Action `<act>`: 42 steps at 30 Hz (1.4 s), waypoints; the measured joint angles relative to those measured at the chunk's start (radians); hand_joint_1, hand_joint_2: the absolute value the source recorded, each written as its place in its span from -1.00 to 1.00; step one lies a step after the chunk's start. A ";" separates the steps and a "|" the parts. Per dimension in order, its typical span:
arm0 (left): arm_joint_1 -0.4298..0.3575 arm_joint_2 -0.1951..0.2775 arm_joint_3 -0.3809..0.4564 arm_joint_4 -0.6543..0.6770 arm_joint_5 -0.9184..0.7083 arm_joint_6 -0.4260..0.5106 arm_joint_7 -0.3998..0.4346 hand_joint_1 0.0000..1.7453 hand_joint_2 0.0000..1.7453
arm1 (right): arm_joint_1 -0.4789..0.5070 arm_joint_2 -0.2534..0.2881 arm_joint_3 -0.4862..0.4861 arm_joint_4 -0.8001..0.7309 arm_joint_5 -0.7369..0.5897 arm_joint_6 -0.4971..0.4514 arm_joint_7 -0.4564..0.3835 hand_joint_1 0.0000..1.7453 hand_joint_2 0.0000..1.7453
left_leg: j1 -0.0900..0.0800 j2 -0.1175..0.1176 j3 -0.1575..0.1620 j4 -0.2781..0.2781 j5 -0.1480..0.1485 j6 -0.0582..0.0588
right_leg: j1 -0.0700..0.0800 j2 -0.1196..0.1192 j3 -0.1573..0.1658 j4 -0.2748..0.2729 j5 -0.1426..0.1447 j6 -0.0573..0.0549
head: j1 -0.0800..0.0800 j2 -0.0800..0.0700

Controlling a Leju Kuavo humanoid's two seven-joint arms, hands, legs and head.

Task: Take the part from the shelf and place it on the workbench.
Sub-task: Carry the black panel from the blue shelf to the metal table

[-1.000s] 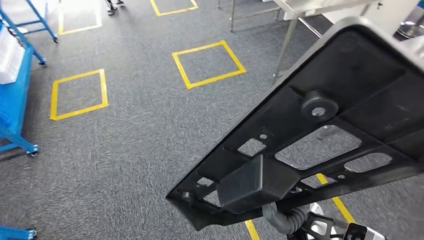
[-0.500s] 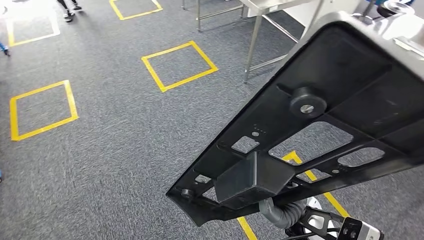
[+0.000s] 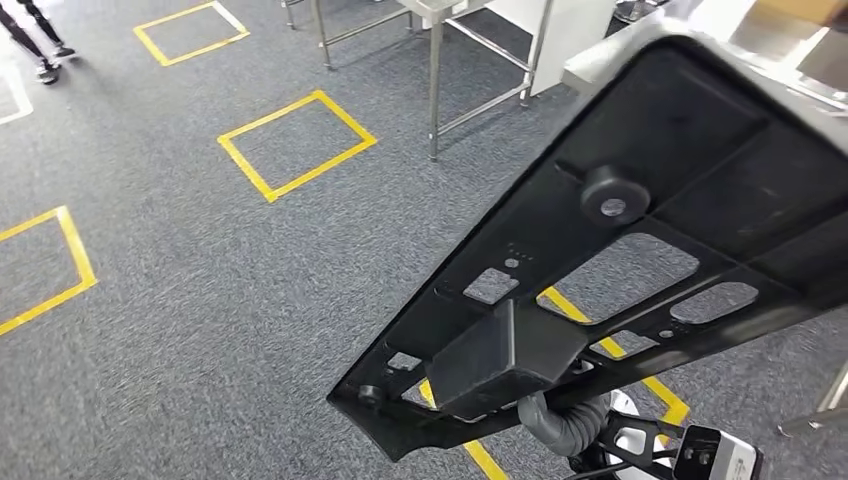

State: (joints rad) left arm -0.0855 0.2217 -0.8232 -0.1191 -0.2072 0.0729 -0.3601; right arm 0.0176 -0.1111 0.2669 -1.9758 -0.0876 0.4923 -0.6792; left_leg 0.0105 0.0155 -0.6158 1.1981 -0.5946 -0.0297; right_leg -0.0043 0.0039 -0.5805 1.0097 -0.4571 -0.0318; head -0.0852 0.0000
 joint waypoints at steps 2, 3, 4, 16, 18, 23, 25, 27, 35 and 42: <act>0.006 0.000 0.000 0.000 0.000 0.001 0.002 -1.00 1.00 | 0.001 -0.001 0.004 0.009 -0.003 0.005 0.000 1.00 1.00 | 0.000 -0.006 -0.051 0.096 -0.023 -0.001 | 0.001 0.027 0.000 0.002 0.000 -0.002 | 0.000 0.000; 0.008 0.000 0.000 0.000 0.000 0.002 0.002 -1.00 1.00 | 0.000 -0.001 0.005 0.014 -0.005 0.007 -0.001 1.00 1.00 | 0.000 -0.007 -0.052 0.089 -0.004 0.000 | 0.001 0.041 0.001 0.004 -0.001 -0.001 | 0.000 0.000; 0.008 0.000 0.000 0.000 0.000 0.003 0.002 -1.00 1.00 | -0.001 -0.001 0.005 0.018 -0.008 0.010 -0.001 1.00 1.00 | 0.001 -0.011 -0.035 0.043 0.032 0.001 | 0.001 0.054 0.002 0.006 -0.001 0.000 | 0.000 0.000; 0.008 0.002 0.002 0.000 0.000 0.003 -0.003 -1.00 1.00 | -0.069 -0.006 0.009 0.069 -0.072 0.027 0.012 1.00 1.00 | 0.001 -0.002 0.059 -0.195 0.131 0.051 | -0.004 0.009 -0.122 0.239 -0.117 0.052 | 0.000 0.000; 0.009 0.000 0.002 0.000 0.000 0.002 -0.006 -1.00 1.00 | -0.074 -0.006 0.009 0.080 -0.087 0.033 0.019 1.00 1.00 | 0.000 0.022 0.059 -0.194 0.129 0.051 | -0.007 0.002 -0.144 0.285 -0.116 0.056 | 0.000 0.000; 0.005 -0.008 0.004 0.000 0.000 0.002 -0.013 -1.00 1.00 | -0.104 -0.006 0.009 0.096 -0.105 0.044 0.035 1.00 1.00 | -0.007 0.072 0.072 -0.192 0.117 0.034 | 0.005 -0.074 -0.008 0.021 -0.004 0.038 | 0.000 0.000; 0.003 -0.010 0.004 0.000 0.000 0.002 -0.015 -1.00 1.00 | -0.109 -0.006 0.009 0.100 -0.108 0.047 0.037 1.00 1.00 | -0.010 0.092 0.076 -0.193 0.113 0.024 | 0.010 -0.061 -0.008 0.009 -0.004 0.029 | 0.000 0.000; -0.001 -0.012 0.005 0.000 0.000 0.003 -0.016 -1.00 1.00 | -0.109 -0.006 0.009 0.103 -0.107 0.048 0.037 1.00 1.00 | -0.006 0.084 0.076 -0.181 0.100 0.012 | 0.005 -0.038 -0.007 0.003 0.000 0.018 | 0.000 0.000; 0.010 -0.016 0.009 0.000 -0.002 0.006 -0.008 -1.00 1.00 | -0.104 -0.006 0.011 0.109 -0.064 0.064 0.024 1.00 1.00 | 0.003 -0.014 -0.031 0.015 0.058 -0.002 | -0.001 0.061 0.000 0.004 0.003 0.007 | 0.000 0.000; 0.010 -0.021 0.010 0.000 0.000 -0.004 -0.007 -1.00 1.00 | -0.109 -0.006 0.012 0.110 -0.057 0.065 0.023 1.00 1.00 | 0.009 -0.064 0.045 -0.178 0.130 0.029 | -0.006 0.120 -0.024 0.019 0.003 0.044 | 0.000 0.000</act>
State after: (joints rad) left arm -0.0760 0.2011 -0.8135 -0.1191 -0.2071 0.0691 -0.3673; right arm -0.0913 -0.1176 0.2787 -1.8659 -0.1448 0.5573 -0.6565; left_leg 0.0199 -0.0484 -0.5710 1.0199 -0.4651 -0.0010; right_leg -0.0107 0.1238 -0.6040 1.0290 -0.4539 0.0123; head -0.0851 0.0000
